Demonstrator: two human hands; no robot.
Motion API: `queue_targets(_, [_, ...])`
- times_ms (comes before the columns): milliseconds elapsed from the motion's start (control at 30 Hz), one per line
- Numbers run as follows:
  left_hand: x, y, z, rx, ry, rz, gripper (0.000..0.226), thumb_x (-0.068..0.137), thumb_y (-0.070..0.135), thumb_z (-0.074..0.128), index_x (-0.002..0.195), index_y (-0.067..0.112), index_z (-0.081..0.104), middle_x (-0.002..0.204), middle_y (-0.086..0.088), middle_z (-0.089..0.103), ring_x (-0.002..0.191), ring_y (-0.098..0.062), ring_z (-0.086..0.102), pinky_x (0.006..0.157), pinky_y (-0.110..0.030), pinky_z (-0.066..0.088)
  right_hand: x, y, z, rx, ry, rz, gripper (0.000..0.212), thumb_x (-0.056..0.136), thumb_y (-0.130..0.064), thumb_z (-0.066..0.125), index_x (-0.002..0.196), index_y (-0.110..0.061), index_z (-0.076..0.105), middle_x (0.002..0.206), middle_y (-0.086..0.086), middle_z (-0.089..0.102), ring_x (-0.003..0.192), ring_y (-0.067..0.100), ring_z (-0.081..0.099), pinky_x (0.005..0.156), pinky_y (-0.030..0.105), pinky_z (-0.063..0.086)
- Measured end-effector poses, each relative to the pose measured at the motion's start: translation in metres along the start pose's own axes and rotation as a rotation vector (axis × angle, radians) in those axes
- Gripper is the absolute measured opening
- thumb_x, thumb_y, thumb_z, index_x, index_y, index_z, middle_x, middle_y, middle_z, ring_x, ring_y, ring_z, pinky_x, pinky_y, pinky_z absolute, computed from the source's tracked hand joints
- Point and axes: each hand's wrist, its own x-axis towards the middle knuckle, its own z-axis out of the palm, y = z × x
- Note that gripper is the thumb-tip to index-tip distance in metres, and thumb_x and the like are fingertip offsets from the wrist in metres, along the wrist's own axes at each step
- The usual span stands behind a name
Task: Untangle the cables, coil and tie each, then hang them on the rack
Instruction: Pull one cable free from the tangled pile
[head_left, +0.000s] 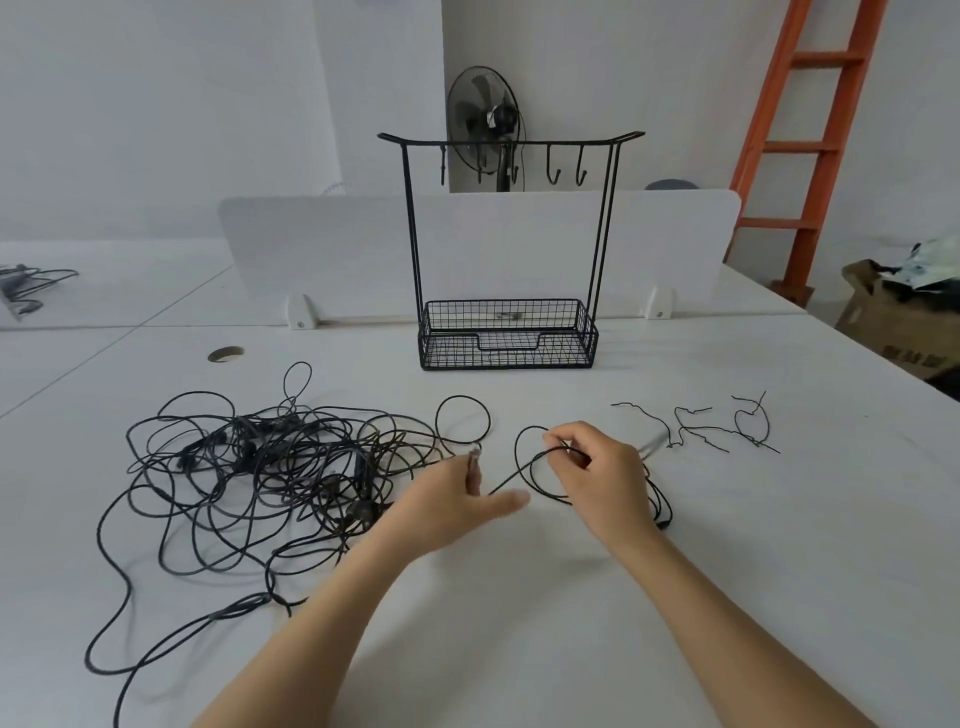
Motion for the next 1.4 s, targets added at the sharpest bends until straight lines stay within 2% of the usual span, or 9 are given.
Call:
queue_targets(133, [-0.003, 0.003, 0.004, 0.157, -0.119, -0.017, 0.051, 0.089, 0.048, 0.051, 0.058, 0.017, 0.025, 0.053, 0.005, 0.030, 0.049, -0.013, 0.027, 0.051, -0.028, 0.022, -0.002, 0.002, 0.003, -0.020, -0.041, -0.008, 0.008, 0.084, -0.017, 0.063, 0.077, -0.018, 0.067, 0.041, -0.012, 0.047, 0.052, 0.003, 0.048, 0.053, 0.024, 0.033])
queue_targets(400, [0.002, -0.006, -0.003, -0.618, -0.196, 0.193, 0.051, 0.092, 0.044, 0.030, 0.048, 0.021, 0.038, 0.038, 0.006, 0.027, 0.042, -0.012, 0.021, 0.045, -0.023, 0.019, 0.002, 0.002, -0.001, 0.047, -0.098, 0.095, 0.014, 0.084, -0.015, 0.062, 0.071, -0.021, 0.063, 0.057, -0.010, 0.061, 0.061, 0.018, 0.055, 0.063, 0.029, 0.043])
queue_targets(500, [0.004, -0.007, -0.005, -0.820, -0.057, 0.146, 0.054, 0.100, 0.046, 0.020, 0.079, 0.024, 0.065, 0.040, 0.006, 0.024, 0.043, -0.012, 0.018, 0.048, -0.026, 0.014, 0.004, 0.003, -0.003, 0.027, -0.081, 0.104, 0.015, 0.085, -0.015, 0.061, 0.070, -0.019, 0.062, 0.055, -0.006, 0.059, 0.057, 0.020, 0.050, 0.060, 0.028, 0.038])
queue_targets(633, [0.007, -0.006, -0.011, -1.260, -0.007, 0.034, 0.049, 0.098, 0.048, 0.018, 0.113, 0.029, 0.060, 0.045, 0.004, 0.031, 0.036, -0.007, 0.022, 0.039, -0.019, 0.016, -0.001, 0.002, -0.002, -0.174, -0.170, -0.032, 0.013, 0.087, -0.020, 0.057, 0.082, -0.012, 0.066, 0.051, 0.001, 0.053, 0.059, 0.027, 0.048, 0.061, 0.031, 0.040])
queue_targets(733, [0.012, -0.007, -0.016, -1.588, 0.081, -0.030, 0.054, 0.097, 0.045, 0.027, 0.079, 0.020, 0.071, 0.057, 0.001, 0.045, 0.033, -0.006, 0.026, 0.034, -0.013, 0.014, -0.006, -0.003, 0.004, -0.325, -0.203, -0.229, 0.021, 0.084, -0.027, 0.051, 0.072, -0.014, 0.063, 0.040, -0.005, 0.027, 0.048, 0.021, 0.033, 0.049, 0.023, 0.031])
queue_targets(833, [0.019, -0.016, -0.014, -1.668, 0.178, -0.079, 0.061, 0.098, 0.039, 0.032, 0.042, 0.018, 0.044, 0.062, 0.002, 0.044, 0.045, -0.008, 0.038, 0.038, -0.015, 0.024, -0.011, -0.003, 0.009, -0.379, -0.229, -0.346, 0.024, 0.075, -0.032, 0.045, 0.058, -0.020, 0.059, 0.040, -0.005, 0.022, 0.040, 0.016, 0.021, 0.037, 0.014, 0.025])
queue_targets(967, [0.022, -0.021, -0.010, -1.691, 0.294, -0.093, 0.065, 0.100, 0.026, 0.032, 0.035, 0.021, 0.033, 0.064, -0.002, 0.040, 0.064, -0.013, 0.047, 0.062, -0.021, 0.030, -0.012, 0.000, 0.013, -0.412, -0.235, -0.384, 0.025, 0.073, -0.033, 0.043, 0.058, -0.023, 0.060, 0.033, -0.004, 0.038, 0.034, 0.014, 0.026, 0.032, 0.013, 0.029])
queue_targets(1233, [0.020, -0.022, -0.021, -1.707, 0.249, -0.167, 0.069, 0.100, 0.036, 0.029, 0.034, 0.019, 0.034, 0.034, 0.006, 0.023, 0.033, -0.012, 0.032, 0.052, -0.024, 0.022, -0.004, 0.009, 0.010, -0.367, -0.139, -0.355, 0.009, 0.067, -0.026, 0.060, 0.061, -0.020, 0.064, 0.034, -0.006, 0.041, 0.049, 0.018, 0.045, 0.040, 0.014, 0.029])
queue_targets(1400, [0.019, -0.024, -0.024, -1.820, 0.200, -0.145, 0.064, 0.099, 0.040, 0.027, 0.038, 0.019, 0.032, 0.035, 0.005, 0.021, 0.036, -0.013, 0.016, 0.056, -0.022, 0.023, 0.000, 0.006, 0.003, -0.336, -0.205, -0.205, 0.060, 0.069, -0.053, 0.023, 0.083, -0.016, 0.068, 0.037, -0.009, 0.028, 0.051, 0.016, 0.035, 0.057, 0.027, 0.036])
